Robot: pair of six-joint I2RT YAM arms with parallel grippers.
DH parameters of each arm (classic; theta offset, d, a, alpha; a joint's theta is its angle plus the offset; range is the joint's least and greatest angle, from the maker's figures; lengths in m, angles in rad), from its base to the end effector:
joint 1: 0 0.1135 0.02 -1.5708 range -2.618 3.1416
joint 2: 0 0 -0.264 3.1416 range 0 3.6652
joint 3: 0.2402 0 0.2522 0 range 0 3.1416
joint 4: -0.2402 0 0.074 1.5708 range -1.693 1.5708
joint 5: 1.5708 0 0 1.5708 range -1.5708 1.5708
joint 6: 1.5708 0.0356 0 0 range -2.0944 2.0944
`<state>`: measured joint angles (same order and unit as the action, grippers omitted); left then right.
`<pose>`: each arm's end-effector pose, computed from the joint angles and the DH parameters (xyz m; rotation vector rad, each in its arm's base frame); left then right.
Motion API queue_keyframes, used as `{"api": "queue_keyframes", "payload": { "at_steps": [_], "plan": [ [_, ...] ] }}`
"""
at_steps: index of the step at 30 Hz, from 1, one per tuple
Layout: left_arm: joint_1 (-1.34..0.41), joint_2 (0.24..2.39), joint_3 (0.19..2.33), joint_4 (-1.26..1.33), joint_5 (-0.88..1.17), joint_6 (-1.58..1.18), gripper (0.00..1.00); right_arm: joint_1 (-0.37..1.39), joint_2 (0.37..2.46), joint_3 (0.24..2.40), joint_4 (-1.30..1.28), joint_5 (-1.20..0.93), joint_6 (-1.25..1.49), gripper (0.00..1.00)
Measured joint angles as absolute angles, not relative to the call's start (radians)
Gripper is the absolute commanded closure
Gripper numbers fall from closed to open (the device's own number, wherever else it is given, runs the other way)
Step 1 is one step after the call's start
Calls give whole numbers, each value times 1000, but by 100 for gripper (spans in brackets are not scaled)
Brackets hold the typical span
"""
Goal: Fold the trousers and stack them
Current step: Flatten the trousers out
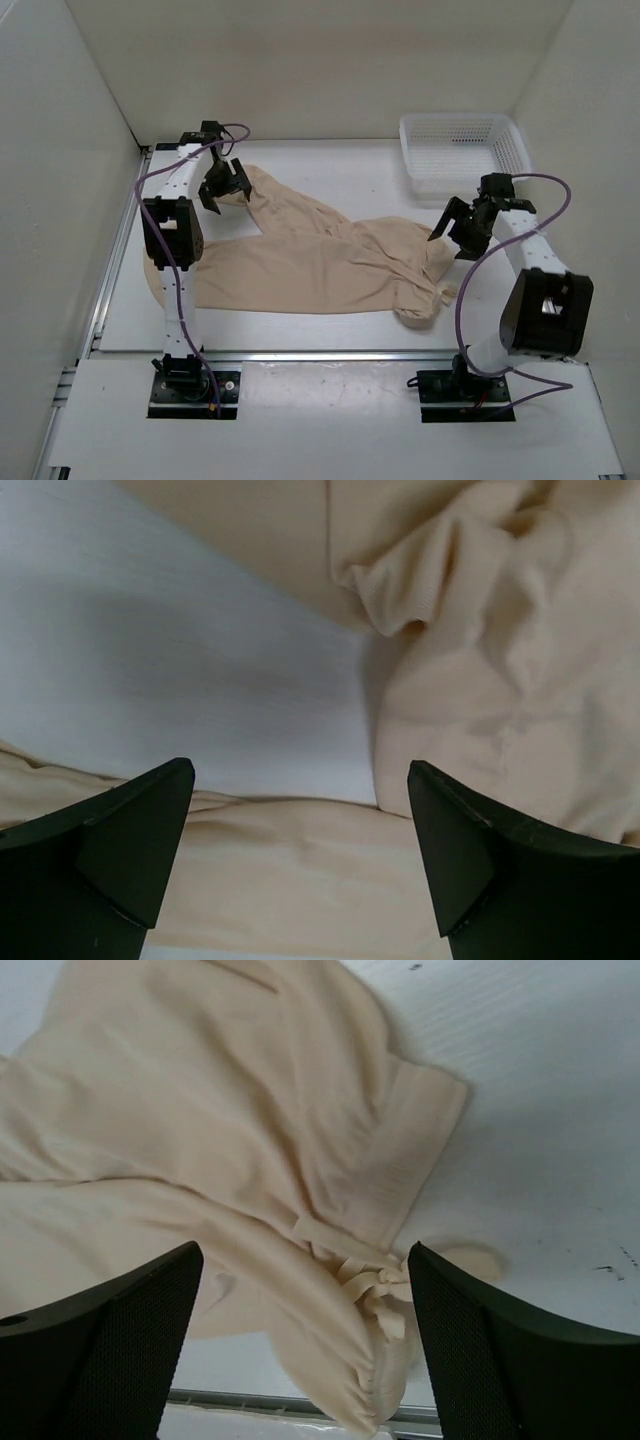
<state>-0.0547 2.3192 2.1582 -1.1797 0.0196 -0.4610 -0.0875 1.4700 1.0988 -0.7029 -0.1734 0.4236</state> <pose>0.4753 -0.0267 0.2202 -0.5863 2.8625 -0.1138 0.2949 -0.0197 0.2473 0.6158 2.5888 0.3408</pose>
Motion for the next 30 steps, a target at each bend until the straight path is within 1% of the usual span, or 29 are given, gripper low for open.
{"api": "queue_keyframes", "payload": {
  "at_steps": [2, 3, 8, 11, 12, 13, 15, 16, 17, 19, 20, 21, 22, 23, 24, 30],
  "plan": [
    [-51, 2356, 2159, -1187, 21, -469, 4, -93, 1540, 1107, -696, -151, 417, 14],
    [-49, 2370, 2159, -1190, 22, -476, 4, -97, 1571, 1110, -695, -138, 414, 18],
    [-44, 2414, 2165, -1189, 23, -506, 4, -107, 1691, 1140, -678, -43, 414, 19],
    [-44, 2424, 2171, -1188, 28, -518, 5, -108, 1723, 1150, -670, 4, 416, 25],
    [-45, 2426, 2174, -1185, 31, -522, 7, -109, 1736, 1151, -662, 14, 418, 28],
    [-46, 2428, 2177, -1183, 35, -525, 9, -109, 1751, 1153, -652, 21, 419, 38],
    [-48, 2431, 2186, -1177, 40, -534, 14, -109, 1786, 1155, -629, 21, 421, 52],
    [-48, 2434, 2188, -1174, 42, -538, 21, -109, 1800, 1155, -620, 19, 422, 70],
    [-48, 2434, 2189, -1172, 43, -543, 27, -109, 1811, 1155, -614, 17, 421, 79],
    [-48, 2435, 2189, -1169, 46, -552, 46, -109, 1821, 1156, -608, 9, 424, 92],
    [-48, 2437, 2193, -1169, 49, -556, 63, -109, 1820, 1157, -604, 7, 421, 100],
    [-48, 2441, 2198, -1166, 55, -559, 70, -109, 1820, 1161, -603, 5, 421, 100],
    [-48, 2447, 2204, -1162, 62, -559, 73, -109, 1820, 1165, -602, 4, 419, 100],
    [-48, 2452, 2208, -1155, 70, -560, 78, -109, 1819, 1169, -602, 4, 418, 100],
    [-48, 2458, 2211, -1150, 78, -564, 90, -109, 1818, 1174, -602, 4, 417, 100],
    [-52, 2470, 2212, -1133, 109, -576, 90, -109, 1794, 1184, -601, 4, 411, 100]
  ]
}}
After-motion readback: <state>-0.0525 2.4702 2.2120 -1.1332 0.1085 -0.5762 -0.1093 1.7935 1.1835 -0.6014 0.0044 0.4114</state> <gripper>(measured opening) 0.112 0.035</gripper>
